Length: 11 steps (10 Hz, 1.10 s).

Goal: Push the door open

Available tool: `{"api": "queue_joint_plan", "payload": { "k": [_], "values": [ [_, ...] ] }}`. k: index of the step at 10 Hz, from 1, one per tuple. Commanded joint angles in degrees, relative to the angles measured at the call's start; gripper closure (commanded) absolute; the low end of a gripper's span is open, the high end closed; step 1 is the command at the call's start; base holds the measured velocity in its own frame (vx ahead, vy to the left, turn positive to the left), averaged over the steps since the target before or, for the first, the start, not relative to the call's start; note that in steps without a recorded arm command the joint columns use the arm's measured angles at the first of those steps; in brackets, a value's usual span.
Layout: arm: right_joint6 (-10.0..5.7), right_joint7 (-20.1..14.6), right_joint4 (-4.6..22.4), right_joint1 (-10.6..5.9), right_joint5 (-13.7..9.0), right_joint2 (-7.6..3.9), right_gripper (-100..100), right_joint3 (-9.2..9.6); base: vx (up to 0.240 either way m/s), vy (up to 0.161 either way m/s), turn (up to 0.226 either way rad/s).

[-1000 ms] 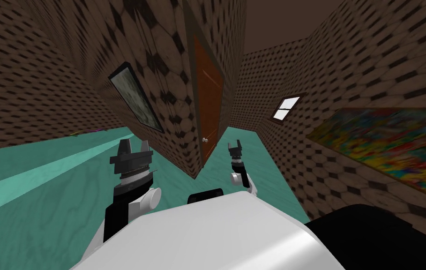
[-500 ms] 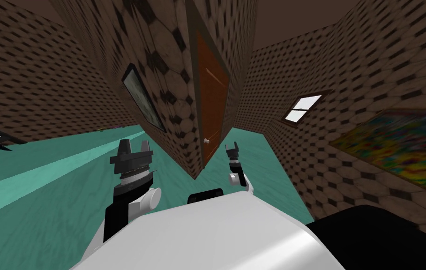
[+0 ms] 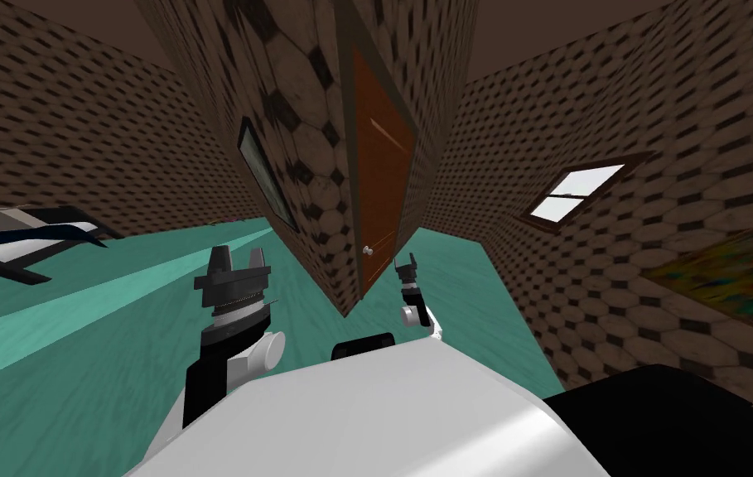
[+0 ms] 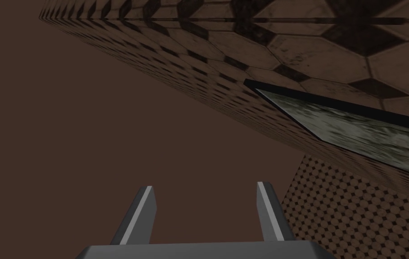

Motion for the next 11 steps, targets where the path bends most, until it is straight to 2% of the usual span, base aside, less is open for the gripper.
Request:
{"api": "queue_joint_plan", "payload": {
  "k": [1, 11],
  "values": [
    [-0.54, -2.3, 2.7, -0.94, -0.6, -0.31, -100, 0.43, 0.057, -0.115, 0.194],
    [-2.71, -14.9, 18.2, -6.94, -4.3, -0.31, -100, 3.54, 0.043, -0.116, 0.201]
  ]
}}
